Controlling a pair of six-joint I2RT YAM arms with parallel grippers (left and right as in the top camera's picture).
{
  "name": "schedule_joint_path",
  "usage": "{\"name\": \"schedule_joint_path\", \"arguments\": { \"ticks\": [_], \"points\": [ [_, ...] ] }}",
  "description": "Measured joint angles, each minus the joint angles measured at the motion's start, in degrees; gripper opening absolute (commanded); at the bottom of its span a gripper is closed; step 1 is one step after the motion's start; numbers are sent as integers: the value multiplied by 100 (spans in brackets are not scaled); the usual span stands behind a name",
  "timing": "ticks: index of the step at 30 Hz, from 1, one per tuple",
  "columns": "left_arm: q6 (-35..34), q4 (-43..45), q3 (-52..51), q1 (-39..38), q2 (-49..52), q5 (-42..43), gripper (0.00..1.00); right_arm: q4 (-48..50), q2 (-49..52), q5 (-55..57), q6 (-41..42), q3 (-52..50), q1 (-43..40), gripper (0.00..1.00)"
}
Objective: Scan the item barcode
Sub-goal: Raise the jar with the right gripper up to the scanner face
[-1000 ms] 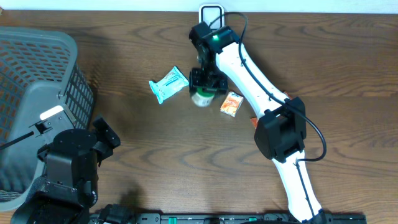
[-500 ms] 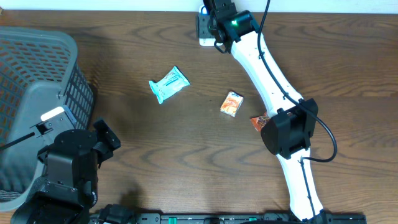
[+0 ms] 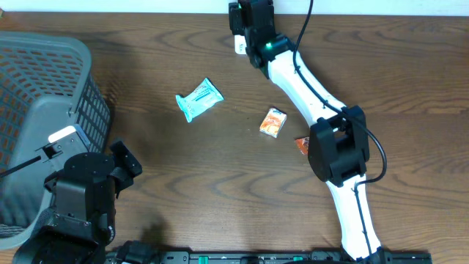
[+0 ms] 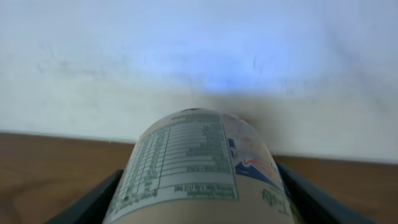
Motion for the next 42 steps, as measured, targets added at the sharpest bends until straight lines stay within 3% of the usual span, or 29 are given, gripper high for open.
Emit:
{"name": "schedule_joint_path", "arguments": {
  "ticks": [14, 27, 35, 42],
  "points": [
    [0, 96, 0, 0, 0, 0, 93, 1700, 619, 76, -643, -297, -20, 54],
    [0, 94, 0, 0, 0, -2, 93, 1888, 988, 83, -756, -356, -22, 57],
    [0, 92, 0, 0, 7, -2, 93, 363, 474, 297, -761, -391, -22, 53],
    [0, 90, -2, 0, 11, -2, 93, -1589, -918, 793, -778, -396, -181, 54]
  ]
}}
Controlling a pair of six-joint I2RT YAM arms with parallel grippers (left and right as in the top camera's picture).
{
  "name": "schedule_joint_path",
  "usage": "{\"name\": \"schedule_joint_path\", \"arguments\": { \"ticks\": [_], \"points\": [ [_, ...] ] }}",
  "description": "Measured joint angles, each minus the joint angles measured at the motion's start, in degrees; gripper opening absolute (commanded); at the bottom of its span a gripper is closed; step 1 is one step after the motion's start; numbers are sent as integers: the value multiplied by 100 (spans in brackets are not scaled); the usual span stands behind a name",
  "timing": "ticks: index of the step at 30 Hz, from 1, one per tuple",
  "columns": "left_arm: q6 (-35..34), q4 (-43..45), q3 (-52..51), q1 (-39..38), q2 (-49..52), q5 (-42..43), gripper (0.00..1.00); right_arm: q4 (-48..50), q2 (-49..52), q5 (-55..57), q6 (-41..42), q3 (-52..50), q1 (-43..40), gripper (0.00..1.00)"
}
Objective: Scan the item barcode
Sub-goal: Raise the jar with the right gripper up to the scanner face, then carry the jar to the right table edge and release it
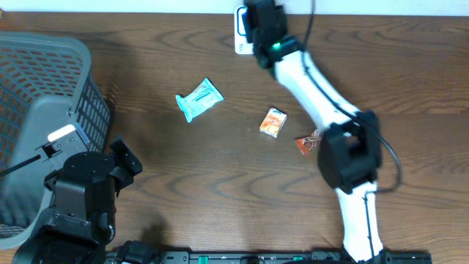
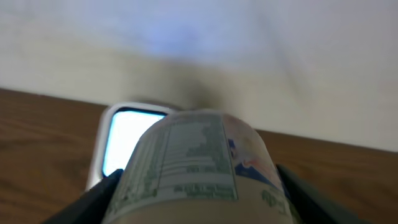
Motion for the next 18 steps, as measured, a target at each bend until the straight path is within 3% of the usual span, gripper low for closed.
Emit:
{"name": "schedule_joint_path", "arguments": {
  "ticks": [9, 18],
  "points": [
    [0, 4, 0, 0, 0, 2, 93, -2579, -929, 415, 240, 76, -1508, 56],
    [0, 4, 0, 0, 0, 0, 93, -4577, -807, -772, 1222, 39, -3768, 58]
  ]
}}
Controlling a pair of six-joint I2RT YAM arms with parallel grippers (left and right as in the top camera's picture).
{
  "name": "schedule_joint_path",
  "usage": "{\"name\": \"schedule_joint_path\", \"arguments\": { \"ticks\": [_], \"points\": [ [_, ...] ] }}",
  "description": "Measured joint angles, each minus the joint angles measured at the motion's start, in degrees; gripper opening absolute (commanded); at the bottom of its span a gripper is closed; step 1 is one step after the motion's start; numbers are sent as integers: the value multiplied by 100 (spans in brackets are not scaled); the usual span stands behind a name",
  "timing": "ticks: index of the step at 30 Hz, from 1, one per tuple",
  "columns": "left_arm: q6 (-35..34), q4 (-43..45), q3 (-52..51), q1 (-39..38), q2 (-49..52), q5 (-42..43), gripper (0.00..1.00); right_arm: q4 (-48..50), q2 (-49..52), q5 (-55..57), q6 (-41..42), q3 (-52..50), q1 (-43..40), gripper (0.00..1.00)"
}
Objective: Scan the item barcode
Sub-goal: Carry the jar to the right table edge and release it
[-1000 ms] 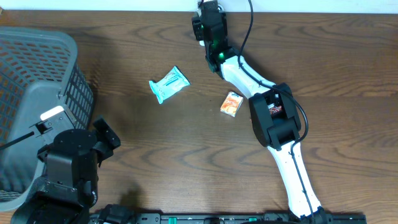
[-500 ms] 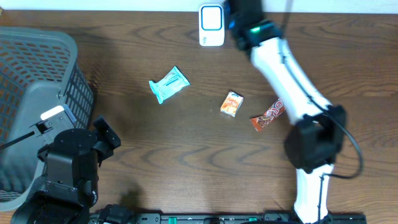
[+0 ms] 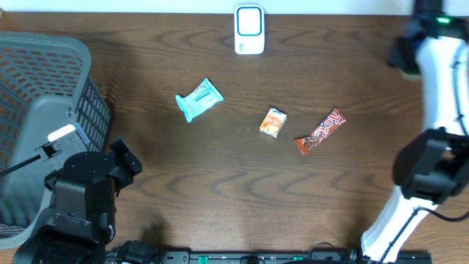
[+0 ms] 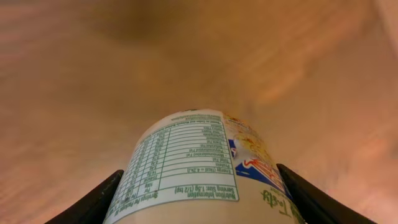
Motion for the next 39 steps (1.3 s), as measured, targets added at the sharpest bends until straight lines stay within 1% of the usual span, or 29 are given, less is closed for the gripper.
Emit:
{"name": "schedule_joint_path", "arguments": {
  "ticks": [3, 5, 7, 13, 19, 24, 27, 30, 34, 39],
  "points": [
    [0, 0, 0, 0, 0, 0, 93, -341, 2, -254, 227, 0, -656, 59],
    [0, 0, 0, 0, 0, 0, 93, -431, 2, -345, 321, 0, -1054, 64],
    [0, 0, 0, 0, 0, 2, 93, -431, 2, -382, 356, 0, -1434, 67],
    [0, 0, 0, 0, 0, 0, 93, -120, 55, -420, 352, 2, -2293, 68],
    [0, 0, 0, 0, 0, 0, 93, 153, 505, -415, 339, 2, -3025, 68],
    [0, 0, 0, 0, 0, 0, 93, 264, 940, -404, 225, 2, -3283, 65],
    [0, 0, 0, 0, 0, 0, 93, 348, 1128, -442, 184, 2, -3303, 65],
    [0, 0, 0, 0, 0, 0, 93, 468, 1185, -584, 177, 2, -3300, 66],
    [0, 0, 0, 0, 0, 0, 93, 538, 1185, -765, 164, 2, -3300, 71],
    [0, 0, 0, 0, 0, 2, 93, 529, 1185, -855, 157, 2, -3300, 74]
  ]
}}
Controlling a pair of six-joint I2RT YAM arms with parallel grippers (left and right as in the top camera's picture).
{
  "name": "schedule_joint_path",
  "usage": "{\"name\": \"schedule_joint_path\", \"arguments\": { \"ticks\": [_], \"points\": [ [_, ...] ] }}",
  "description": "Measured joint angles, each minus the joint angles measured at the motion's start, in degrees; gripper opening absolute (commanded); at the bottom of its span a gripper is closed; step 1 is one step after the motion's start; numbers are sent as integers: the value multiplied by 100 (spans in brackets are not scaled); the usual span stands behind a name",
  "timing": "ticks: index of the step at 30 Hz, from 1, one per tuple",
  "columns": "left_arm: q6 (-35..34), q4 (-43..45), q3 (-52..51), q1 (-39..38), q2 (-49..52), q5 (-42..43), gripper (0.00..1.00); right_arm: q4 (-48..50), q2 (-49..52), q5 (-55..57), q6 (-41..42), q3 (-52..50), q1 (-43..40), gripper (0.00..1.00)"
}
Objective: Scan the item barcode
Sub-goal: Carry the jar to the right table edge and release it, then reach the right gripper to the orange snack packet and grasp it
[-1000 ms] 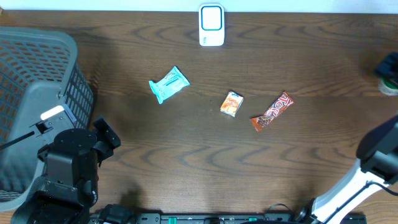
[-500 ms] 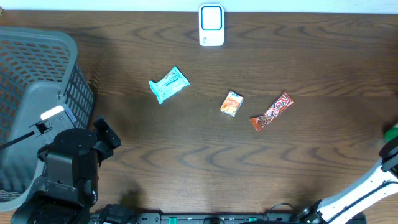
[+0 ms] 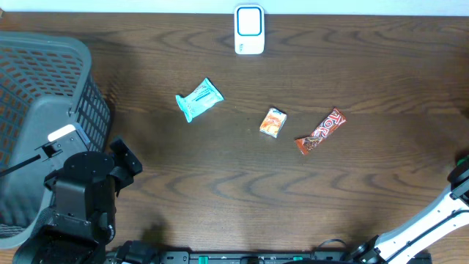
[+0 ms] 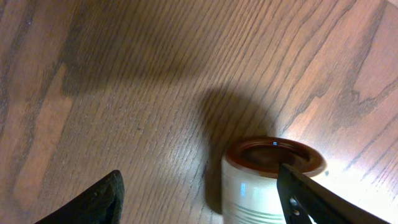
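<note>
A white cylindrical container point(image 4: 264, 193) with thin green lines and a brown, rimmed end facing up stands on the wooden table. My right gripper point(image 4: 205, 202) is open around it, its fingers point(image 4: 102, 199) wide apart. The container sits close to the right finger and is not gripped. In the overhead view only a piece of the right arm point(image 3: 458, 192) shows at the right edge. The white barcode scanner point(image 3: 249, 29) with a blue screen stands at the table's back edge. My left gripper point(image 3: 124, 165) rests at the front left, its jaws unclear.
A grey mesh basket point(image 3: 44, 110) fills the left side. A teal packet point(image 3: 199, 99), a small orange box point(image 3: 273, 122) and a red-orange candy bar point(image 3: 321, 132) lie mid-table. The table's right part lies outside the overhead view.
My right gripper was shut on the container at the far right of the table. Now the container stands on the wood, the jaws are open, and the arm is nearly out of the overhead view.
My right gripper held the container at the scanner at the back edge, and the scanner's screen then showed behind it. After that the arm was at the far right with the container still held. Now the container stands released on the table.
</note>
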Motion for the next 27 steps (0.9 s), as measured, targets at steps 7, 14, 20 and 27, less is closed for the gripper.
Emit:
{"name": "schedule_joint_path", "arguments": {
  "ticks": [7, 14, 20, 27],
  "points": [
    [0, 0, 0, 0, 0, -2, 93, -28, 0, -20, 0, 0, 11, 77],
    [0, 0, 0, 0, 0, -2, 93, -42, 0, -22, 0, 0, 20, 76],
    [0, 0, 0, 0, 0, -2, 93, -52, 0, -769, -4, 0, 20, 85],
    [0, 0, 0, 0, 0, 0, 93, -68, 0, -4784, -81, 120, 216, 96]
  ]
}}
